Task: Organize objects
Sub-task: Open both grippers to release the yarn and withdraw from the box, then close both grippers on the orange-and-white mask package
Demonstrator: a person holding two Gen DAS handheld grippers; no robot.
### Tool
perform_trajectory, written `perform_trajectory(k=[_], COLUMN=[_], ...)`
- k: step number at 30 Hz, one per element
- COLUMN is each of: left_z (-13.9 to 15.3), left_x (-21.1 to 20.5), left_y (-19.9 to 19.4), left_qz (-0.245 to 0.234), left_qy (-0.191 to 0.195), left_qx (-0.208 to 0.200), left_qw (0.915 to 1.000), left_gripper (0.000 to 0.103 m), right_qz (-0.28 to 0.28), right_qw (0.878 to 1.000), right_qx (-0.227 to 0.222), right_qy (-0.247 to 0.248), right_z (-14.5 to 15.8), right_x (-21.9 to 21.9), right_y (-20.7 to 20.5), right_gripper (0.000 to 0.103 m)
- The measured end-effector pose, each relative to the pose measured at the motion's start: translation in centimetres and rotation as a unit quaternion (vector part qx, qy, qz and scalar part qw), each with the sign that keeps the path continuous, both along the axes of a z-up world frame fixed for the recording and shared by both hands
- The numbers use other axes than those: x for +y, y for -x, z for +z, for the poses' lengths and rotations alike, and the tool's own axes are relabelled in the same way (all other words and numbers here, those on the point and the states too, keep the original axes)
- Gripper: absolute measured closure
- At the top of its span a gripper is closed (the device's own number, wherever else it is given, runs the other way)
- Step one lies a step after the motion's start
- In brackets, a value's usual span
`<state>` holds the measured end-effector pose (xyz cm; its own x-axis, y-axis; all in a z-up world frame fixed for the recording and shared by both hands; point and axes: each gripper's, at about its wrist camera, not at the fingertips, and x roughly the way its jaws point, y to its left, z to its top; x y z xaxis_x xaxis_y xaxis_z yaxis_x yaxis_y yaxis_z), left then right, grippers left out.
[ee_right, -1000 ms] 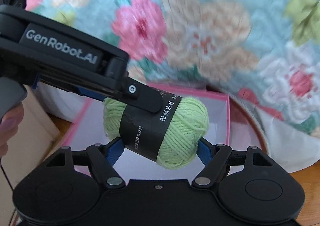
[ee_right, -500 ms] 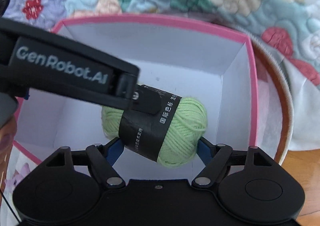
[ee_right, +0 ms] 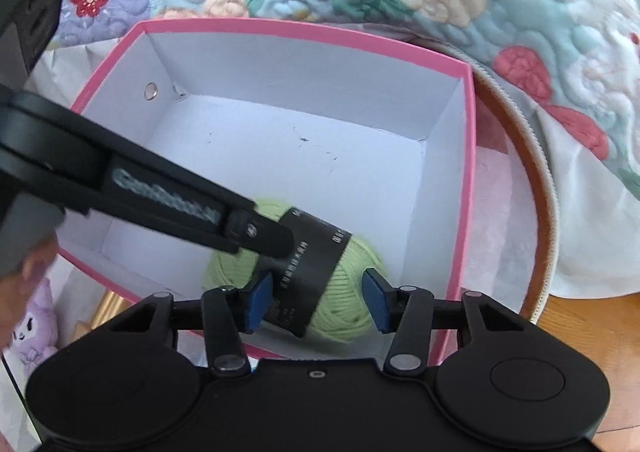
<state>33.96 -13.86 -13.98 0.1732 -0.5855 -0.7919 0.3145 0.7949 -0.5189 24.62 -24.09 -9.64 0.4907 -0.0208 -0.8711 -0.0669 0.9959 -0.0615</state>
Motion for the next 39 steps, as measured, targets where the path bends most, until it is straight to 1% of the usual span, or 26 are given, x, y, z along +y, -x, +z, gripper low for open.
perform_trajectory(k=[3,4,5,6,8,10,15,19,22,23,25,26,28,32,36,39], left_z=[0.3,0.8,1.4,2.1,3.7,5.4,10.0,13.8,16.4,17.1,18.2,18.6,18.7,17.7,16.3,15.0], left_x=[-0.4,-0.4,-0.4,-0.3,0.4,1.0,3.6,4.9,5.0,5.3,6.1,6.4,7.0,8.2,8.9,8.9], left_y=[0.5,0.8,1.1,1.4,2.0,2.8,5.5,7.9,9.8,10.6,12.5,13.5,15.1,18.0,20.5,21.9], left_qz=[0.000,0.001,0.002,0.002,0.002,0.002,-0.004,-0.006,-0.014,-0.019,-0.020,-0.023,-0.026,-0.022,-0.017,-0.014], left_qy=[0.008,0.005,-0.001,-0.009,-0.013,-0.019,-0.032,-0.060,-0.077,-0.083,-0.100,-0.104,-0.100,-0.081,-0.072,-0.086], left_qx=[0.005,-0.002,-0.012,-0.023,-0.035,-0.039,-0.052,-0.072,-0.084,-0.086,-0.092,-0.097,-0.100,-0.085,-0.072,-0.072], left_qw=[1.0000,1.0000,0.9999,0.9997,0.9993,0.9990,0.9981,0.9956,0.9935,0.9926,0.9905,0.9896,0.9896,0.9928,0.9947,0.9935], left_gripper=[0.063,0.062,0.059,0.057,0.050,0.049,0.048,0.048,0.045,0.043,0.041,0.041,0.040,0.040,0.040,0.040], right_qz=[0.001,-0.001,-0.004,-0.006,-0.006,-0.001,0.016,0.023,0.032,0.036,0.042,0.046,0.053,0.066,0.082,0.099], right_qw=[1.000,1.000,1.000,0.999,0.999,0.998,0.995,0.994,0.992,0.991,0.990,0.990,0.989,0.988,0.987,0.986], right_qx=[-0.015,-0.021,-0.026,-0.031,-0.044,-0.061,-0.091,-0.107,-0.117,-0.120,-0.126,-0.129,-0.132,-0.127,-0.119,-0.114], right_qy=[0.014,0.010,0.003,-0.004,-0.016,-0.022,-0.024,-0.027,-0.034,-0.037,-0.043,-0.044,-0.045,-0.059,-0.074,-0.071], right_z=[0.2,0.6,1.2,2.2,3.5,5.3,9.2,12.6,15.1,15.8,16.6,16.9,17.0,16.6,15.4,13.7], right_x=[-0.7,-0.7,-1.0,-2.0,-2.1,-2.3,-2.0,-1.7,-1.2,-1.0,-0.5,-0.2,0.3,1.0,1.7,2.6], right_y=[0.7,1.3,1.1,2.1,3.2,4.2,7.4,10.0,12.4,12.9,14.1,14.9,16.4,19.3,21.7,23.0], right_gripper=[0.048,0.048,0.048,0.048,0.047,0.044,0.041,0.040,0.038,0.037,0.036,0.036,0.035,0.035,0.034,0.034])
